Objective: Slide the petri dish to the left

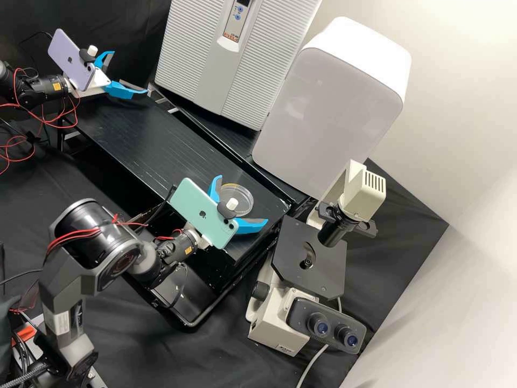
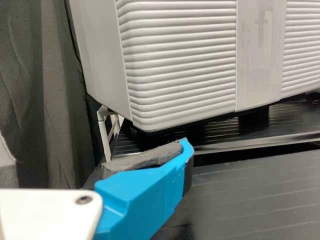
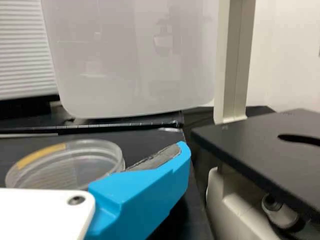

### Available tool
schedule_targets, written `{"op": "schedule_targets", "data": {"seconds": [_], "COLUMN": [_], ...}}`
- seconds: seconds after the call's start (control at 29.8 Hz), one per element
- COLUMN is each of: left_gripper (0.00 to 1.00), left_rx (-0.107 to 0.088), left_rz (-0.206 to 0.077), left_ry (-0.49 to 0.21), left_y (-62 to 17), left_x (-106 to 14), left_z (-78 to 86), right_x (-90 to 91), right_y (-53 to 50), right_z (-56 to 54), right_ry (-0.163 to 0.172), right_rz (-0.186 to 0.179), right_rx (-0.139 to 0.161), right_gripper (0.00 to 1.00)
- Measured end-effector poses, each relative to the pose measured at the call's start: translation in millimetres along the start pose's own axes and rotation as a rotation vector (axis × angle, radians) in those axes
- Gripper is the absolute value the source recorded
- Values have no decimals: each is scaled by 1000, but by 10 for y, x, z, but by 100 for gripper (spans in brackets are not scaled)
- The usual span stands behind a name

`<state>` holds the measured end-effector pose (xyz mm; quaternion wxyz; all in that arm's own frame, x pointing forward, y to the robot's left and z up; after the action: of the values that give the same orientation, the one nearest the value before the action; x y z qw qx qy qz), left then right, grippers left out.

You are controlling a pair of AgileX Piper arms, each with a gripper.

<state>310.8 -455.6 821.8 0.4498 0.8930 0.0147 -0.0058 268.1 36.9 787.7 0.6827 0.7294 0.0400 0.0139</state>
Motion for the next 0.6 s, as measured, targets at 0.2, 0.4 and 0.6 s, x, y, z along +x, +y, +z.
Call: {"op": "schedule_targets", "data": {"seconds": [0.2,0.4,0.6], "left_gripper": [100,100,100], "left_rx": [0,0,0], "left_rz": [0,0,0], "left_ry": [0,0,0], "left_y": [0,0,0], "left_x": [0,0,0], "left_z": [0,0,0], "right_x": [42,105,148], "right_y": [-121,-232,-263], "right_z": [6,-4,-8], "right_ry": [-1,6,8], "right_rz": [-18,-48,-46], "right_rx": [-19,-54,-65], "right_gripper": [100,100,100]}}
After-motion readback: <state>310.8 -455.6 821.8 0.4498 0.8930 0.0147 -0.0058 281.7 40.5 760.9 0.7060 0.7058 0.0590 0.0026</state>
